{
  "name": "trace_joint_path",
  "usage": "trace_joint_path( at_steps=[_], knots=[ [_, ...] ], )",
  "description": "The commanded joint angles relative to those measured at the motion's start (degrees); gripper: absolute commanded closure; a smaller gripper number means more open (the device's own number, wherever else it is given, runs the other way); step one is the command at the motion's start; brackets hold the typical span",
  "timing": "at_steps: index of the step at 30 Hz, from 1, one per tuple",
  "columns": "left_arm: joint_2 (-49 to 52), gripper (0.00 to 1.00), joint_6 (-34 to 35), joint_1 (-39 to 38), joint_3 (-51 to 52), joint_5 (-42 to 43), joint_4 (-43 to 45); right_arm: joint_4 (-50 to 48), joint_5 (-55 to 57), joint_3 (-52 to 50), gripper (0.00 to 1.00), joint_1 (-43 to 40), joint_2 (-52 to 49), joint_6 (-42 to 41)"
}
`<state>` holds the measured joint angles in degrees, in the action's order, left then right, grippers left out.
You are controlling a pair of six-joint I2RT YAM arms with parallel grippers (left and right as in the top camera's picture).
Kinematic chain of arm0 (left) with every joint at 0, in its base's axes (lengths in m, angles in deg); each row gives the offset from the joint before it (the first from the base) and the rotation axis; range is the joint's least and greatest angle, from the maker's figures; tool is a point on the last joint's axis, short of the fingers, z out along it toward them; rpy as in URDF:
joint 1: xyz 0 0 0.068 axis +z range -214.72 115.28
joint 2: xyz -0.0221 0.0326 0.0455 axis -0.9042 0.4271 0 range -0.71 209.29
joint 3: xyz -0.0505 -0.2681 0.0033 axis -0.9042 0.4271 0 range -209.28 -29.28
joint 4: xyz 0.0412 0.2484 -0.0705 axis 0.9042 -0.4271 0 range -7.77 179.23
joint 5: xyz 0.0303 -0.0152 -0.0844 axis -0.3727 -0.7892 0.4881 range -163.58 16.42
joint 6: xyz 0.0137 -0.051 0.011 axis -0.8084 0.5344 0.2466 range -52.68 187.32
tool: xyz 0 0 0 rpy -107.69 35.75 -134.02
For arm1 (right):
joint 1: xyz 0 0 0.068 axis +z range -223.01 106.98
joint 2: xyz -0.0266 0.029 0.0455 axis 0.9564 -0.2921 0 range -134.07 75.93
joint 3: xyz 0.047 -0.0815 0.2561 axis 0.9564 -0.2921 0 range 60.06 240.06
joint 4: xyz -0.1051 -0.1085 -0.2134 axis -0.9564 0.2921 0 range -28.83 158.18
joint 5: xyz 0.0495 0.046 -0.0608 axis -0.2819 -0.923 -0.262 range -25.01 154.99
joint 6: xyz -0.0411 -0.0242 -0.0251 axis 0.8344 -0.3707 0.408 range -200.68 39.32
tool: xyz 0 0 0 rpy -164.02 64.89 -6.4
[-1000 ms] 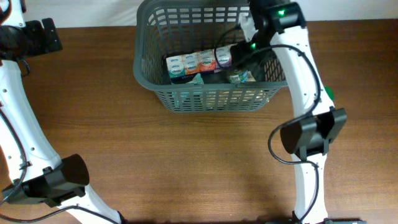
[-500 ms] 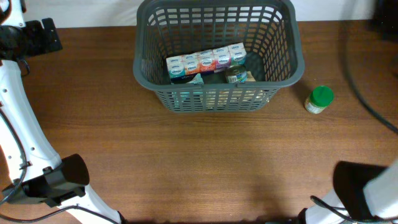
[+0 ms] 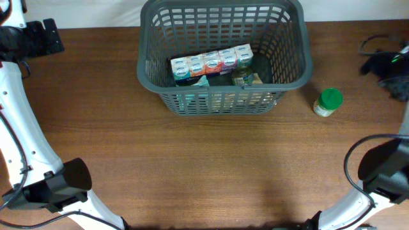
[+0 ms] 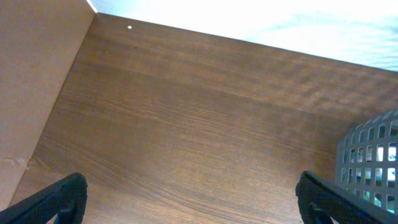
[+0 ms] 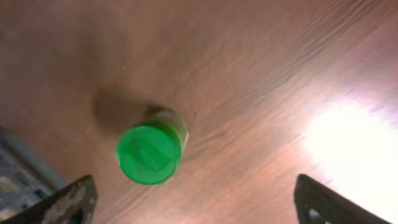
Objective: Pack container
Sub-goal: 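Lower the right gripper onto the green-lidded jar and grasp it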
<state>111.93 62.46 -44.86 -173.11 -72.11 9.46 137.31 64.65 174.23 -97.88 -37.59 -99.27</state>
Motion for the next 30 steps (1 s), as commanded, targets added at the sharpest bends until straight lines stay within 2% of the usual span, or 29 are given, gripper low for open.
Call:
trace_joint_path(
  at_steps=[1, 14, 21, 30],
  knots=[
    [0.31, 0.01, 0.55, 0.28, 0.24, 0.20, -0.04, -5.25, -0.94, -7.63, 0.02, 3.17, 2.45, -1.81],
    [0.31, 0.01, 0.55, 0.28, 0.24, 0.20, -0.04, -22.36, -2.47, -24.70, 0.00, 5.62, 2.45, -2.97],
    [0.28, 0.01, 0.57, 0.28, 0.24, 0.20, -0.04, -27.21, -3.78, -26.77, 0.00, 7.32, 1.97, -2.97],
    [0.31, 0.01, 0.57, 0.28, 0.24, 0.20, -0.04, -27.43, -3.74, -26.75, 0.01, 7.63, 1.55, -2.93]
  ],
)
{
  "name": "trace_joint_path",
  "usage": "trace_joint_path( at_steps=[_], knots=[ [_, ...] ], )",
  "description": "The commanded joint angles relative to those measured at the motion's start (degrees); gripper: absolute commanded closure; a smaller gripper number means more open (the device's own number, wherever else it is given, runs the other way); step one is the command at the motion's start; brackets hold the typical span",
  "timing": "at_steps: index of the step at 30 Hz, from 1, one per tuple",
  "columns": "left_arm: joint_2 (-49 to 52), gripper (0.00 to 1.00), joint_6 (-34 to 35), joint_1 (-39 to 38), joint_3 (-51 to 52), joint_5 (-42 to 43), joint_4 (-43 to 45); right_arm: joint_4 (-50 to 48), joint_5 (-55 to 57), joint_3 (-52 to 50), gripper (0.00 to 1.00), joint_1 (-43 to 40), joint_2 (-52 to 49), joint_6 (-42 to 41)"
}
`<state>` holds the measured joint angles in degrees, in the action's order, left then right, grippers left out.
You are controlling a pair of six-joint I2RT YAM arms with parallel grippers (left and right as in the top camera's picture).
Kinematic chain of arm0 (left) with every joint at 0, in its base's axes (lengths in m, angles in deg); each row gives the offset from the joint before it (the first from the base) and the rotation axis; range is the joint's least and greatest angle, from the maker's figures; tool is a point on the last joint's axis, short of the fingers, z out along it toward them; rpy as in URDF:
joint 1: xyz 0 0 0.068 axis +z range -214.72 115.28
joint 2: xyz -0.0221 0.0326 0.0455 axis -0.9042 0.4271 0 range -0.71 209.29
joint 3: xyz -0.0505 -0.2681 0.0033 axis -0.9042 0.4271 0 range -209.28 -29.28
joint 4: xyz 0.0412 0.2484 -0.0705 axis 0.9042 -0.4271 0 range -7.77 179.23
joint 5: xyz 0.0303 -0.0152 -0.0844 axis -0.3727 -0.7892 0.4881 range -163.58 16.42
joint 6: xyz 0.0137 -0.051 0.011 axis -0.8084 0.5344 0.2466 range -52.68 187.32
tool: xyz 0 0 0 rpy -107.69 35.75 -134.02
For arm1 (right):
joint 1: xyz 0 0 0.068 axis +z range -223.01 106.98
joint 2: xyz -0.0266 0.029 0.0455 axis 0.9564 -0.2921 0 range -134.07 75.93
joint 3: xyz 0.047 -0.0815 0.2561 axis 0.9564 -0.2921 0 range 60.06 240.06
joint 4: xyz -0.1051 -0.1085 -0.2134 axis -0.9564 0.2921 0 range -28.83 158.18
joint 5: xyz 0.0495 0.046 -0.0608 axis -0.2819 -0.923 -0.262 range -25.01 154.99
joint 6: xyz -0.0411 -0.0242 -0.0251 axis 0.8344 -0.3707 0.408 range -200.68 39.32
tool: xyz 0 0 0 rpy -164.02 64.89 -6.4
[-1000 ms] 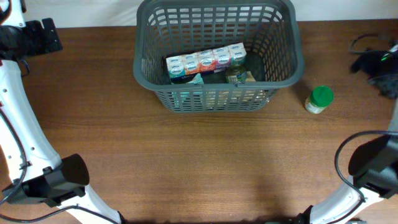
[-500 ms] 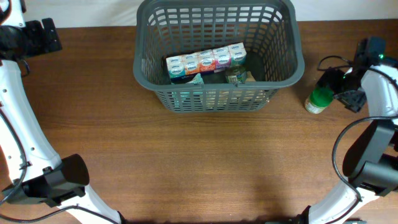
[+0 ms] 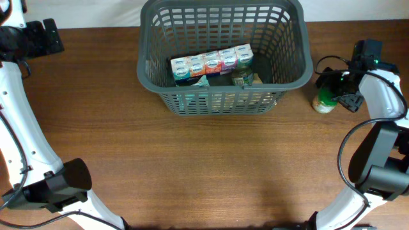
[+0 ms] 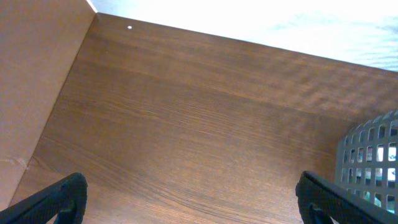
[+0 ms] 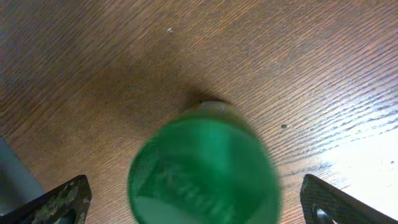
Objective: Pack container
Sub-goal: 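Lower the right gripper onto the green-lidded jar and grasp it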
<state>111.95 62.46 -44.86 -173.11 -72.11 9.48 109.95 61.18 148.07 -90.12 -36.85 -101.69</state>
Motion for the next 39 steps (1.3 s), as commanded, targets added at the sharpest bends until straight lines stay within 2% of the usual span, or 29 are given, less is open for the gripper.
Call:
trace_joint_path(
  at_steps=[1, 14, 30, 37, 39],
  knots=[
    [0.28, 0.01, 0.55, 0.28, 0.24, 0.20, -0.07, -0.11, -0.26, -0.59, 0.01, -0.26, 0.81, -0.50],
    [0.28, 0.01, 0.55, 0.28, 0.24, 0.20, -0.07, -2.58, -0.07, -0.59, 0.01, -0.92, 0.13, -0.57],
    [0.28, 0.01, 0.55, 0.28, 0.24, 0.20, -0.07, -3.23, 0.11, -0.59, 0.02, -0.96, -5.95, -6.58],
    [0.28, 0.01, 0.55, 0.28, 0.24, 0.20, -0.07, -4.04, -0.07, -0.59, 0.02, -0.96, -6.82, -6.75],
    [0.26, 0.01, 0.55, 0.28, 0.24, 0.20, -0.07, -4.13, -0.07, -0.59, 0.05, -0.96, -6.82, -6.75]
  ],
)
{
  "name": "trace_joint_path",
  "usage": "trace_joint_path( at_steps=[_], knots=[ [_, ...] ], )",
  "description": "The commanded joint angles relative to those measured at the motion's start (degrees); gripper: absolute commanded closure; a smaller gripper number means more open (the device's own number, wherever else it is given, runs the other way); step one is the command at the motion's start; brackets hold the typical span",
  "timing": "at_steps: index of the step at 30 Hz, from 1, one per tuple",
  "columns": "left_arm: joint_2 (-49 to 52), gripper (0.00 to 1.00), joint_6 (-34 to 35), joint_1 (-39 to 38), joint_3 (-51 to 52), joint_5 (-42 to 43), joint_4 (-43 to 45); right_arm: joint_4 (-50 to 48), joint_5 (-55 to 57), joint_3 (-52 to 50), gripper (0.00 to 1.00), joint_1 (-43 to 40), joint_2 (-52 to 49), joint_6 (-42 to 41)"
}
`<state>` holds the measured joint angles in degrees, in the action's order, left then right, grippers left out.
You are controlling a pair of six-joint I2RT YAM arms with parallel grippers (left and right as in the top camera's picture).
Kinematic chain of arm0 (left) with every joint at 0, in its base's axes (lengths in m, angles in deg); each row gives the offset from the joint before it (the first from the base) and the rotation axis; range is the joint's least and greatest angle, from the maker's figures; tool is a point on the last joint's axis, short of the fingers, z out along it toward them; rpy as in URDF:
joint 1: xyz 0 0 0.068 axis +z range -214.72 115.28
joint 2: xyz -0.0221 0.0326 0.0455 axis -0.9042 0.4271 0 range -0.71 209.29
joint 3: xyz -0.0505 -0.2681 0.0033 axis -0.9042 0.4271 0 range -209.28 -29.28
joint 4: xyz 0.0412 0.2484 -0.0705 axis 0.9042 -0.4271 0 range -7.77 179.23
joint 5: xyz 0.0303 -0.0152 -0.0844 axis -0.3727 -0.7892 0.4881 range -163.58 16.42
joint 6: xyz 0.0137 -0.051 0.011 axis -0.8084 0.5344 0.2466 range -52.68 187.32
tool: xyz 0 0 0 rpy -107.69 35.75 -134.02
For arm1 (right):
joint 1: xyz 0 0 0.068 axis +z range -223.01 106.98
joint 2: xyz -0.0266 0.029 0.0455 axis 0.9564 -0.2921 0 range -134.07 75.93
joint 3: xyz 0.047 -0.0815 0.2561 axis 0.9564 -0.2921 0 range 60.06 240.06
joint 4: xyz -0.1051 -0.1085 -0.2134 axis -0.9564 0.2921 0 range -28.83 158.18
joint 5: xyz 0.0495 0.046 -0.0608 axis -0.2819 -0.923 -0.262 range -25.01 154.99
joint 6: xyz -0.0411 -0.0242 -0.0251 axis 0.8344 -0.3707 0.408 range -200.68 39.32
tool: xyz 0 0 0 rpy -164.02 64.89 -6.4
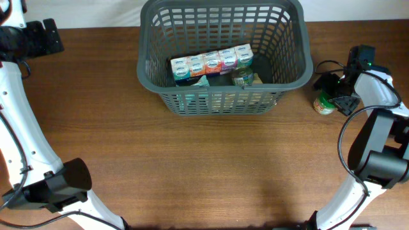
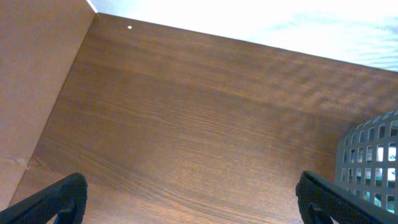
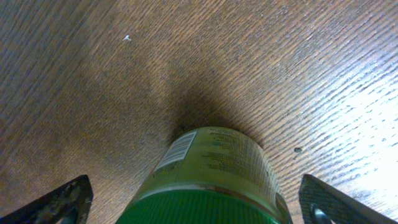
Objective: Pack container
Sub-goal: 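Lower the right gripper onto the green-lidded jar and grasp it, then lift the jar with the right gripper and carry it into the basket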
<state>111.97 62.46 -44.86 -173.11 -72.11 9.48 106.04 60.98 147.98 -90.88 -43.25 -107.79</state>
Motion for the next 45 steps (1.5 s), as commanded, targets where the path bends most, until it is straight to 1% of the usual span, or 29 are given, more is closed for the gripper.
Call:
trace_joint_path(
  at_steps=[1, 7, 17, 25, 31, 39, 42, 43, 45],
  knots=[
    [0.26, 0.01, 0.57, 0.28, 0.24, 0.20, -0.07, -0.26, 0.15, -0.50, 0.05, -0.20, -0.42, -0.66],
    [0.26, 0.01, 0.57, 0.28, 0.24, 0.20, -0.07, -0.66, 0.61, -0.50, 0.05, -0.20, -0.48, -0.85],
    [0.26, 0.01, 0.57, 0.28, 0.24, 0.20, -0.07, 2.08, 1.25, -0.50, 0.06, -0.20, -0.48, -1.95],
    [0.26, 0.01, 0.55, 0.28, 0.24, 0.20, -0.07, 1.38, 1.68, -0.50, 0.07, -0.20, -0.48, -1.92],
    [0.24, 0.01, 0.57, 0.28, 0.24, 0.20, -0.07, 1.16, 2.01, -0.50, 0.14, -0.20, -0.48, -1.92],
    [0.26, 0.01, 0.55, 0.28, 0.24, 0.20, -0.07, 1.44, 3.17, -0.50, 0.15, -0.20, -0.48, -1.92],
    [0.24, 0.01, 0.55, 0.28, 0.24, 0.20, -0.07, 1.62, 3.19, -0.50, 0.22, -0.20, -0.48, -1.95],
    [0.26, 0.01, 0.57, 0.28, 0.24, 0.20, -0.07, 1.62, 3.21, -0.50, 0.22, -0.20, -0.48, -1.92],
    [0.26, 0.01, 0.57, 0.28, 0.24, 0.20, -0.07, 1.60, 3.19, -0.50, 0.26, -0.20, -0.48, -1.95]
  ],
)
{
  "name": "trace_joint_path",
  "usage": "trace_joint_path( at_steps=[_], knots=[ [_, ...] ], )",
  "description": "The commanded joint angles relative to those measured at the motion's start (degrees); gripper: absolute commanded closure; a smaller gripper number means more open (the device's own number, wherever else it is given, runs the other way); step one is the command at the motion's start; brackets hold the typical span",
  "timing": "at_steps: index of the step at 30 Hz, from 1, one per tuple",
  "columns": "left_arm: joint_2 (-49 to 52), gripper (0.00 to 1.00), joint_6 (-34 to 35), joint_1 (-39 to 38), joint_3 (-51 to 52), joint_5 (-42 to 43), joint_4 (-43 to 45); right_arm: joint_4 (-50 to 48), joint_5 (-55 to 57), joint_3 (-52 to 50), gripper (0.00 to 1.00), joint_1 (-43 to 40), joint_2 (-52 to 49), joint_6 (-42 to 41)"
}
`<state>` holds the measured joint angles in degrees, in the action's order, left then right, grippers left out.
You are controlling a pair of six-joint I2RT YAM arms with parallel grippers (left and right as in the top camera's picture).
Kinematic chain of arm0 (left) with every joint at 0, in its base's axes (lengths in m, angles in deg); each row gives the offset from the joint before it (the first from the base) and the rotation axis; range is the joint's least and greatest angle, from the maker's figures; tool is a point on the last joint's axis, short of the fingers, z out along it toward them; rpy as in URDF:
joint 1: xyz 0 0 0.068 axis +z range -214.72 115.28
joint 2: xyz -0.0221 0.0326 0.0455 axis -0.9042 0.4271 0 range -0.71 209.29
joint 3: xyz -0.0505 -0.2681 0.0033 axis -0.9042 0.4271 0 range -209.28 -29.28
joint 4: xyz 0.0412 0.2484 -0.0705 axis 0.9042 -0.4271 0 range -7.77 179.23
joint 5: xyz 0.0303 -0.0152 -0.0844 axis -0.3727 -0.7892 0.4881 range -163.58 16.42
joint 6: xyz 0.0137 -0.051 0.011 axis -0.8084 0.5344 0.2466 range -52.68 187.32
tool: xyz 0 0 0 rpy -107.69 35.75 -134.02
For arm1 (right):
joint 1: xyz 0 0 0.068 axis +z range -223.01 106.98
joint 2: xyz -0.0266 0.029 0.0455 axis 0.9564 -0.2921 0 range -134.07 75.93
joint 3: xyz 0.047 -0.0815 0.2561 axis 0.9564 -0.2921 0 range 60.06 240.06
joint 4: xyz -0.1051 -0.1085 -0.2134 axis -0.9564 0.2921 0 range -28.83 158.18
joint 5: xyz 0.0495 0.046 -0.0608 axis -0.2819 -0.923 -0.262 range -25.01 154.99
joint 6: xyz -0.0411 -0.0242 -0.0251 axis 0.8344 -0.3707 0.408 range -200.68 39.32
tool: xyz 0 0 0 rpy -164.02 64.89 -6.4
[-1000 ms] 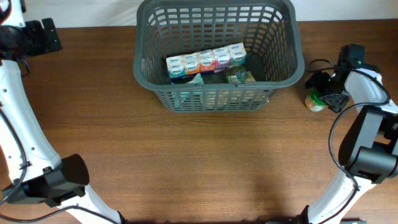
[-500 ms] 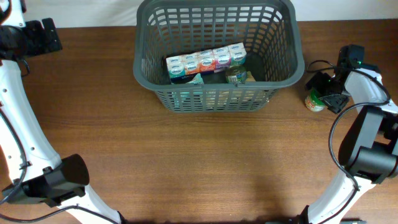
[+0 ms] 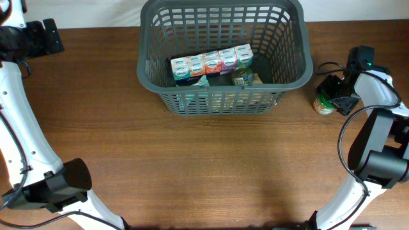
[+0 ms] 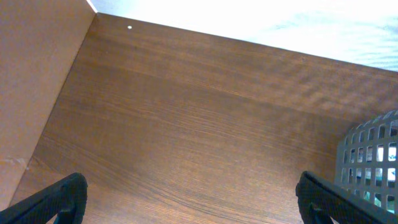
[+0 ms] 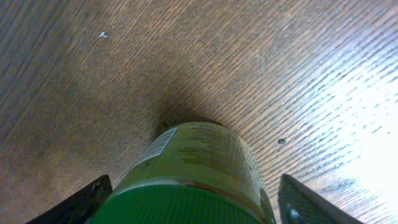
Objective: Pack container
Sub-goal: 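Lift the jar with the right gripper and carry it into the basket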
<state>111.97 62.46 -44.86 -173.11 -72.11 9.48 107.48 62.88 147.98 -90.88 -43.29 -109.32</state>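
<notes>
A jar with a green lid and a pale printed label stands upright on the table right of the grey basket. In the overhead view the jar shows just under the right gripper. My right gripper is open and straddles the jar's lid. Its left finger touches the lid and its right finger stands a sliver off it. The left gripper is open over bare wood at the far left, nothing between its fingers.
The basket holds a row of small cartons and a small bottle. A black cable lies behind the right gripper. A cardboard wall stands at the left table edge.
My right gripper's fingers have drawn in closer to the jar's lid on both sides. The jar stands in the same spot. The left arm has not moved.
The right gripper was first high above the jar at the table's right edge, then lower over the green lid. Then it stood open on both sides of the lid. Now its fingers are narrowed almost onto the lid. The left gripper stayed still throughout.
</notes>
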Motion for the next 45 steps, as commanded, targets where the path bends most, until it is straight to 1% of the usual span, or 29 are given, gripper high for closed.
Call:
trace_joint_path(
  at_steps=[1, 3, 9, 10, 11, 12, 14, 17, 18, 20, 21, 22, 26, 28, 32, 36, 39, 43, 45],
  knots=[
    [0.26, 0.01, 0.55, 0.28, 0.24, 0.20, -0.07, 0.17, 1.29, -0.50, 0.27, -0.20, -0.44, -0.39],
    [0.26, 0.01, 0.57, 0.28, 0.24, 0.20, -0.07, 0.17, 1.31, -0.50, 0.29, -0.20, -0.44, -0.39],
    [0.26, 0.01, 0.55, 0.28, 0.24, 0.20, -0.07, 0.48, 1.29, -0.50, 0.42, -0.20, -0.44, -0.39],
    [0.26, 0.01, 0.55, 0.28, 0.24, 0.20, -0.07, 0.76, 1.29, -0.50, 0.52, -0.20, -0.44, -0.42],
    [0.24, 0.01, 0.57, 0.28, 0.24, 0.20, -0.07, 0.87, 1.29, -0.50, 0.55, -0.20, -0.44, -0.42],
    [0.26, 0.01, 0.57, 0.28, 0.24, 0.20, -0.07, 1.01, 1.31, -0.50, 0.55, -0.20, -0.44, -0.39],
    [0.26, 0.01, 0.55, 0.28, 0.24, 0.20, -0.07, 1.29, 1.31, -0.50, 0.63, -0.20, -0.44, -0.39],
    [0.24, 0.01, 0.57, 0.28, 0.24, 0.20, -0.07, 1.70, 1.31, -0.50, 0.66, -0.20, -0.44, -0.39],
    [0.26, 0.01, 0.55, 0.28, 0.24, 0.20, -0.07, 1.95, 1.31, -0.50, 0.69, -0.20, -0.44, -0.39],
    [0.26, 0.01, 0.55, 0.28, 0.24, 0.20, -0.07, 2.58, 1.33, -0.48, 0.78, -0.22, -0.42, -0.39],
    [0.26, 0.01, 0.55, 0.28, 0.24, 0.20, -0.07, 2.84, 1.57, -0.48, 0.80, -0.26, -0.42, -0.39],
    [0.26, 0.01, 0.57, 0.28, 0.24, 0.20, -0.07, 3.17, 1.75, -0.37, 0.80, -0.26, -0.39, -0.39],
    [0.26, 0.01, 0.57, 0.28, 0.24, 0.20, -0.07, 7.52, 3.30, 2.80, 0.89, -1.05, -0.02, -0.37],
    [0.26, 0.01, 0.55, 0.28, 0.24, 0.20, -0.07, 10.60, 4.00, 5.73, 0.96, -1.66, 0.55, -0.37],
    [0.26, 0.01, 0.57, 0.28, 0.24, 0.20, -0.07, 18.56, 4.33, 16.06, 0.96, -2.47, 2.56, -0.07],
    [0.26, 0.01, 0.57, 0.28, 0.24, 0.20, -0.07, 25.92, 4.31, 29.16, 0.96, -2.23, 5.31, 1.86],
    [0.26, 0.01, 0.55, 0.28, 0.24, 0.20, -0.07, 31.50, 3.89, 40.96, 0.96, -1.20, 7.56, 3.76],
    [0.26, 0.01, 0.55, 0.28, 0.24, 0.20, -0.07, 34.67, 0.61, 53.83, 0.96, 2.67, 10.58, 11.78],
    [0.26, 0.01, 0.55, 0.28, 0.24, 0.20, -0.07, 34.51, -3.63, 58.51, 0.96, 5.88, 11.96, 17.97]
  ],
)
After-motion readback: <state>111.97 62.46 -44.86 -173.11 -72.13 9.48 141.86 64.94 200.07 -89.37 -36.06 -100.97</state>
